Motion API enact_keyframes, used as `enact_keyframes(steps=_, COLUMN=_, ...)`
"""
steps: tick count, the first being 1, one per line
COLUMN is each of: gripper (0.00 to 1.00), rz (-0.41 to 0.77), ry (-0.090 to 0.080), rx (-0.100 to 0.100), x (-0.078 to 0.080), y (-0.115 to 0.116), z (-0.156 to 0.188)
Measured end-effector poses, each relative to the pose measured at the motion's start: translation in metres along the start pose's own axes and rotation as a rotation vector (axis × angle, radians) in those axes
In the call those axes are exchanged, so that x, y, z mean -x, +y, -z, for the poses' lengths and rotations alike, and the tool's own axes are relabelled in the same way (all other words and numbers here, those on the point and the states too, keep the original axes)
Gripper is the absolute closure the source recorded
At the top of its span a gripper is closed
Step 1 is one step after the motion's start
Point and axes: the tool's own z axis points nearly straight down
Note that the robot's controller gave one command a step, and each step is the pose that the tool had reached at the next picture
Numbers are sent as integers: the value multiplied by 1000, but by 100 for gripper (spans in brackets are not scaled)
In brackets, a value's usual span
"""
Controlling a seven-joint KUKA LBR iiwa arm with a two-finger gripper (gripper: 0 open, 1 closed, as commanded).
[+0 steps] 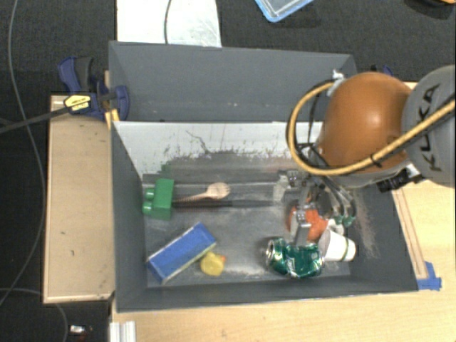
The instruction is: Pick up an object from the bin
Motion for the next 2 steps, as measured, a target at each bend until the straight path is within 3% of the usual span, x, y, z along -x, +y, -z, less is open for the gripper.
enact_keyframes(steps=1, gripper=100, rz=-3, ry=-8, rx=1, x=2, y=0, z=4)
enact_keyframes(steps=2, gripper=100, rz=-4, ry=-8, rx=1, x=1, y=0, z=4)
